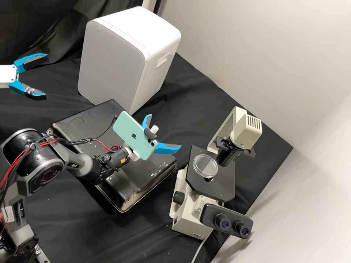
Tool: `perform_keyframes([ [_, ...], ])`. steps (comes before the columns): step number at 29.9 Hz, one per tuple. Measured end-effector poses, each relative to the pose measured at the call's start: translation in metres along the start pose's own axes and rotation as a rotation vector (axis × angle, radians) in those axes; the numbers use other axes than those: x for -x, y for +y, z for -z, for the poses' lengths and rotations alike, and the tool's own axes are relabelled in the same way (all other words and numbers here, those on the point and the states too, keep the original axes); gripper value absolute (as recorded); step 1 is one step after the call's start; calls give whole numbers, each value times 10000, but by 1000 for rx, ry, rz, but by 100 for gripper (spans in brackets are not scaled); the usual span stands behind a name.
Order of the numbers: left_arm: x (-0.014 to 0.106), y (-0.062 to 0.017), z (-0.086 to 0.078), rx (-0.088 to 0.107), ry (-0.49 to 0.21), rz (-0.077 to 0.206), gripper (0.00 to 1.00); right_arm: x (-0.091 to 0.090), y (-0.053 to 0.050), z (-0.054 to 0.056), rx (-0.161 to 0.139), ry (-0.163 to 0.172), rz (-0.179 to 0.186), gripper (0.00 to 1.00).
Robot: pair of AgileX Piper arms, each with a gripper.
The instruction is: Place the petri dish on the bench
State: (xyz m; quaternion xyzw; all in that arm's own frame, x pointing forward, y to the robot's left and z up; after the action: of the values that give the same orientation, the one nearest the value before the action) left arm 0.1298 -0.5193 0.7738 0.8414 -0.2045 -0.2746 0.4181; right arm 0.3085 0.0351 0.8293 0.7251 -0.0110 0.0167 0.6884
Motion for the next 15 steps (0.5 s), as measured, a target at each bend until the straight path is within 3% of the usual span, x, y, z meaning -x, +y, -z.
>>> perform_keyframes([
  [3,-7,-15,-5,3,-4,9,100,0,0,0,0,0,0,100],
  [6,-33,-78,2,10,-7,44,100,0,0,0,0,0,0,100],
  [12,-87,-246,21,96,-33,133,100,0,0,0,0,0,0,100],
  [15,-98,-293,24,122,-33,159,100,0,0,0,0,0,0,100],
])
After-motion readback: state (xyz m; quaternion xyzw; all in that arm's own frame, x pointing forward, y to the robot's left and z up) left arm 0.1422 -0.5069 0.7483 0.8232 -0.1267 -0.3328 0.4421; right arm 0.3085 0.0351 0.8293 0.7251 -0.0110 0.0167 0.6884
